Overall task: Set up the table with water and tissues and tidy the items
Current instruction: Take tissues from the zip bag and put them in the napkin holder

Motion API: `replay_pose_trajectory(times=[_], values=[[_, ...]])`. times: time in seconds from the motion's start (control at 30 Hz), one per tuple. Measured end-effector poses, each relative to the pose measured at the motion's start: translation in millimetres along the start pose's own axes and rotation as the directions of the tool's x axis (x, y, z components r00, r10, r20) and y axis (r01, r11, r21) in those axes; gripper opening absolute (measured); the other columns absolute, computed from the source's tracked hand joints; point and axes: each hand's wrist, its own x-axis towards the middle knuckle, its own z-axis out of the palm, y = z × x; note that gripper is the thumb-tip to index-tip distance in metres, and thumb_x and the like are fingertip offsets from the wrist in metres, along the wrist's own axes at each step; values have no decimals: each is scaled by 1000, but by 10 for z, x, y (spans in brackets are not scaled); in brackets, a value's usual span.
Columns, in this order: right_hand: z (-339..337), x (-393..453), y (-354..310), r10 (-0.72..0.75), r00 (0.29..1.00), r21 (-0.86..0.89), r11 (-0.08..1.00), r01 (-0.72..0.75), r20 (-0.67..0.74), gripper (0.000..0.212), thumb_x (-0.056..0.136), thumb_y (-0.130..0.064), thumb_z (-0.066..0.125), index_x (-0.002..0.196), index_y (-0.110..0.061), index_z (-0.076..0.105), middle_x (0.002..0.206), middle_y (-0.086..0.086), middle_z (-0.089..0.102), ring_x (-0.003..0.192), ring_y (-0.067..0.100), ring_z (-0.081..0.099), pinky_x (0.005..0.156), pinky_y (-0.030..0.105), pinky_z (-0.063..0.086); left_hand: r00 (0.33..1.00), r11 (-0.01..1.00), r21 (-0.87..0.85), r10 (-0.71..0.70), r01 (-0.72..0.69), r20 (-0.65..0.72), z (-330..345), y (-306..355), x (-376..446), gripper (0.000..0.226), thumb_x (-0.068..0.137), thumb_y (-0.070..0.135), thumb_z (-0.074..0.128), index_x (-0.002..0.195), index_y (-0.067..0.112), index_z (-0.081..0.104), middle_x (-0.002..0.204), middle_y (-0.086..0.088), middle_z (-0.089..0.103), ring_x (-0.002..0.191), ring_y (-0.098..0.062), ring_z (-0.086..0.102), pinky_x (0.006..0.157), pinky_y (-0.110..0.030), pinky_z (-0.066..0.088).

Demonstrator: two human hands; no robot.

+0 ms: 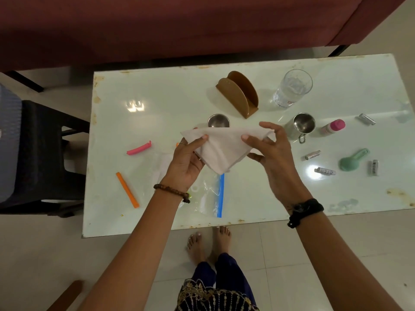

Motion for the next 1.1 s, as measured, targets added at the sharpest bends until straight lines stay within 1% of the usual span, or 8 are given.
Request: replay_pose_trajectory(times=[0.1, 0.2, 0.4, 0.53, 0.63, 0.77, 0.9, 1.1], values=[[89, -48, 208, 256, 966, 313, 915, -255, 41, 72, 68, -34, 72, 129, -20, 37, 115, 0, 63, 105, 15, 63, 84, 33, 53, 1000, 991, -134, -1, -2, -23, 48, -27, -16, 36, 90, 2, 49, 126, 7, 49, 113, -10, 60, 100, -17, 60, 77, -24, 56], [226, -124, 380, 369, 921, 260, 884, -389, 125, 62, 73, -35, 69, 127, -17, 46, 128, 4, 57, 118, 21, 54, 102, 43, 43, 998, 975, -224, -19, 5, -63, 97, -99, -14, 37, 92, 4, 49, 129, 2, 47, 116, -13, 60, 98, -19, 61, 77, -27, 56], [268, -123, 320, 191, 981, 216, 959, -182, -20, 21, 85, -3, 61, 105, -6, 62, 110, 9, 66, 102, 22, 64, 81, 23, 56, 985, 954, -300, -35, -18, -170, 130, -195, -17, 23, 90, 4, 52, 113, 3, 56, 112, -14, 61, 91, -19, 62, 70, -25, 58], [165, 2, 163, 17, 989, -64, 998, -26, -145, 18, 87, -4, 59, 104, 0, 62, 103, 12, 66, 95, 22, 64, 72, 19, 55, 965, 936, -351, -85, -8, -249, 99, -238, 29, 26, 84, -2, 59, 108, 6, 52, 103, -12, 61, 86, -20, 63, 62, -28, 59], [39, 155, 25, -137, 974, -313, 947, 75, -180, 17, 88, -6, 58, 104, -5, 63, 96, 8, 66, 92, 21, 64, 73, 21, 54, 938, 968, -250, -80, -8, -337, 146, -293, 85, 21, 84, -3, 60, 98, 11, 55, 93, -8, 62, 80, -17, 63, 63, -24, 54], [-210, 448, -249, -183, 977, -416, 901, 120, -113, 20, 84, -2, 60, 101, -11, 64, 97, 11, 70, 88, 20, 66, 72, 22, 57, 921, 979, -190, -11, -68, -390, 287, -339, 176, 16, 85, -4, 58, 96, 8, 58, 80, -7, 65, 66, -11, 67, 62, -16, 58], [-380, 780, -487, -260, 965, -710, 672, 209, 38, 23, 83, -3, 59, 105, -6, 66, 92, 10, 70, 82, 22, 64, 75, 33, 55, 927, 990, -27, 118, -136, -356, 604, -352, 380, 11, 84, -6, 58, 90, 2, 63, 84, -7, 65, 76, -16, 64, 64, -16, 58], [-403, 1260, -609, -357, 922, -839, 448, 310, 150, 21, 88, -5, 55, 106, -7, 66, 98, 8, 71, 73, 13, 57, 58, 7, 35, 891, 897, 421, 298, -138, -343, 1117, -300, 965, 28, 87, 2, 57, 115, -3, 60, 110, -15, 65, 97, -20, 60, 82, -24, 51]])
